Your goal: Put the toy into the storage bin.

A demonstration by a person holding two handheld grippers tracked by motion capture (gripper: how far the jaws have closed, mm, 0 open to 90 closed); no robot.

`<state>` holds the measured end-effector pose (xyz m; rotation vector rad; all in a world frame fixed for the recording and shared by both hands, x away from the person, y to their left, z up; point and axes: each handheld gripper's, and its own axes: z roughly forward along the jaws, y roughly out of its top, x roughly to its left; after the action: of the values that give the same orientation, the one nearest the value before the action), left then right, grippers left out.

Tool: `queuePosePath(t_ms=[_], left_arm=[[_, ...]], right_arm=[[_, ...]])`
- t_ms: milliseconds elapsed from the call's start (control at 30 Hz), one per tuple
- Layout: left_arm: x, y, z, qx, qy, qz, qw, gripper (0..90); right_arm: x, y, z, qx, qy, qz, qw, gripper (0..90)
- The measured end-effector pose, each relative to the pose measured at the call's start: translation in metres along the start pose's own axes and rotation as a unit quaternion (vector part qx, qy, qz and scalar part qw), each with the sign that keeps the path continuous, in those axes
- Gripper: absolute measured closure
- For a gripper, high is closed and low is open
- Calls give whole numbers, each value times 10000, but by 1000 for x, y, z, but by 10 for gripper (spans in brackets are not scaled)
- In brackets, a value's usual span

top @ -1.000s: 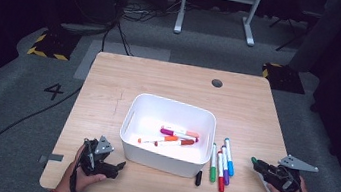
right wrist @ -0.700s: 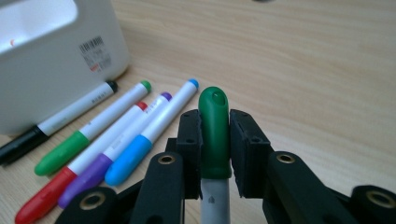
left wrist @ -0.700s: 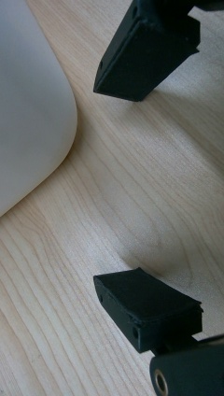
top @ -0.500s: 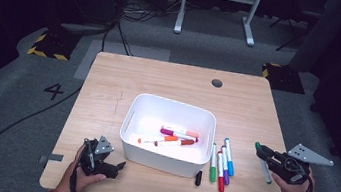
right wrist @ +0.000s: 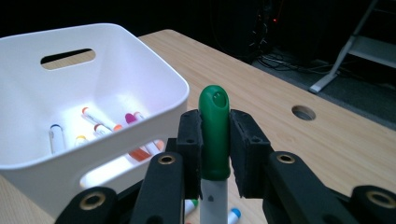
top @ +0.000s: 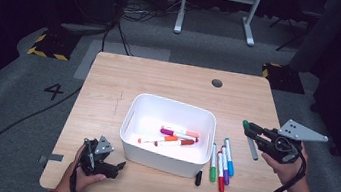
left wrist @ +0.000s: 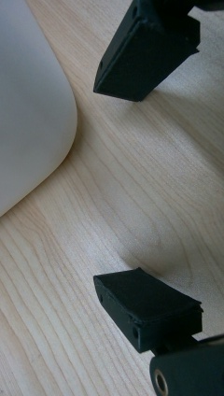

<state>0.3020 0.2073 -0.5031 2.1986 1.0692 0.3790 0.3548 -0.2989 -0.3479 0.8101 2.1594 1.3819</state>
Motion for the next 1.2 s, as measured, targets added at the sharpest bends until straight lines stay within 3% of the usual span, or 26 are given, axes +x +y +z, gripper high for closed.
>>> queuePosePath(t_ms=[133,500,733,900,1033,1200], left_arm=[[0,0,0,2,4,0,10000,92],[0,0,0,1,2,1,10000,92],[0,0,0,1,4,1,10000,92],[0,0,0,1,4,2,10000,92],[0,0,0,0,3,1,10000,92],[0,0,0,-3,0,0,10000,92]], right_arm=[[5,20,7,31,64,-228,9997,756],[23,68,25,-103,407,-451,9981,756],[40,85,45,12,685,-648,9955,756],[51,95,59,71,865,-663,9940,756],[62,100,71,141,974,-907,9910,756],[74,102,86,305,1188,-940,9880,756]])
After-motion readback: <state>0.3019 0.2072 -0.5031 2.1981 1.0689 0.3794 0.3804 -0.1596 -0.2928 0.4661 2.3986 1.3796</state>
